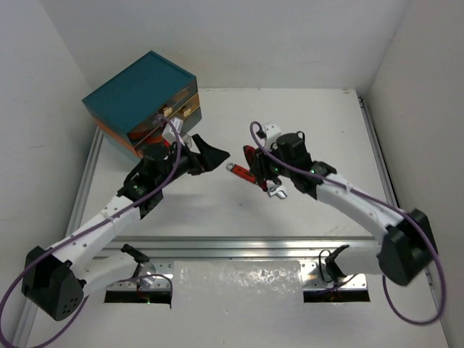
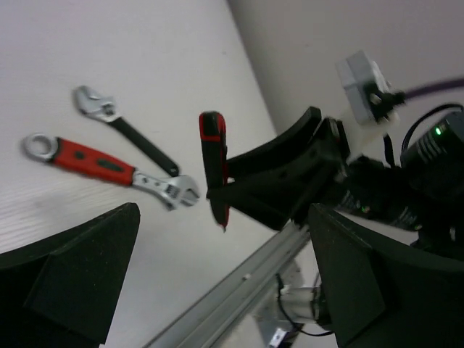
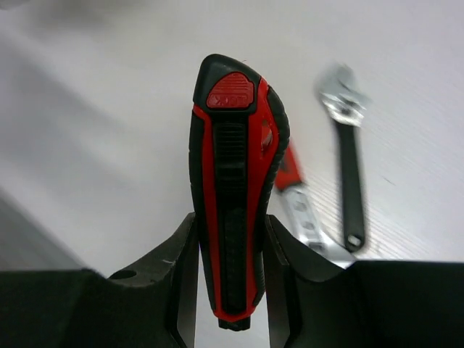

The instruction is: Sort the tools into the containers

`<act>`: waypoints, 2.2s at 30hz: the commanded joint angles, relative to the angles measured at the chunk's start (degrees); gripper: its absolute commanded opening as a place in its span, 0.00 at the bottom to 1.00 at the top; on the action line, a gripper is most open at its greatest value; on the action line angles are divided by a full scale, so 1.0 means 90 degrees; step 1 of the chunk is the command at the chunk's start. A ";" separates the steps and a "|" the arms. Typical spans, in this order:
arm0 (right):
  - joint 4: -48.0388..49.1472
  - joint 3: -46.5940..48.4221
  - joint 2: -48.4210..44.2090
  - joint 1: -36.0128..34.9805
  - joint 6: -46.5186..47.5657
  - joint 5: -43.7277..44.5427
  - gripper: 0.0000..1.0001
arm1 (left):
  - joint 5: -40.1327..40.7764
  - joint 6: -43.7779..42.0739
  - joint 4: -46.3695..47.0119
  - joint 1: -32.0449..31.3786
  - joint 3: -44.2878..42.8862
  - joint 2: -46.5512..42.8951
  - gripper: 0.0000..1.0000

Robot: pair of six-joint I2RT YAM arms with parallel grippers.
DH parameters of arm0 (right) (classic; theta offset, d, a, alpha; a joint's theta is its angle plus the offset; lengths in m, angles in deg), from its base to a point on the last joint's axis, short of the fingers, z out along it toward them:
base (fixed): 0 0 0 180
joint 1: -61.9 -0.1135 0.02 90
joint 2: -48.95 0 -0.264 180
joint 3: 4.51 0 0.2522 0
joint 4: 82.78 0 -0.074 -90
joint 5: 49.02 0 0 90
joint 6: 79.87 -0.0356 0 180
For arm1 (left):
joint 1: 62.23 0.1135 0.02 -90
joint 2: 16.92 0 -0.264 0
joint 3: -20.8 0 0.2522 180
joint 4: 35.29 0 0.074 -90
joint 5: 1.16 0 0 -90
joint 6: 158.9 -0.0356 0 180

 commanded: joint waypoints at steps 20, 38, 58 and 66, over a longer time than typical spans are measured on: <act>0.2364 -0.0621 -0.2036 -0.1145 -0.1201 -0.1961 0.18 | 0.0594 0.0933 0.1553 -0.1354 -0.0496 0.1104 0.00; 0.0010 -0.0962 -0.2456 -0.1086 -0.0595 0.0218 0.99 | 0.6336 -0.4165 -0.3087 0.1223 -0.4734 0.2988 0.02; 0.0128 -0.1129 -0.2505 -0.1067 -0.0371 -0.0056 0.99 | 0.5008 -0.3406 -0.3964 0.1410 -0.4374 0.3994 0.29; 0.0147 -0.1139 -0.2476 -0.1077 -0.0351 -0.0056 0.99 | 0.4911 -0.3142 -0.4221 0.1371 -0.4257 0.3664 0.62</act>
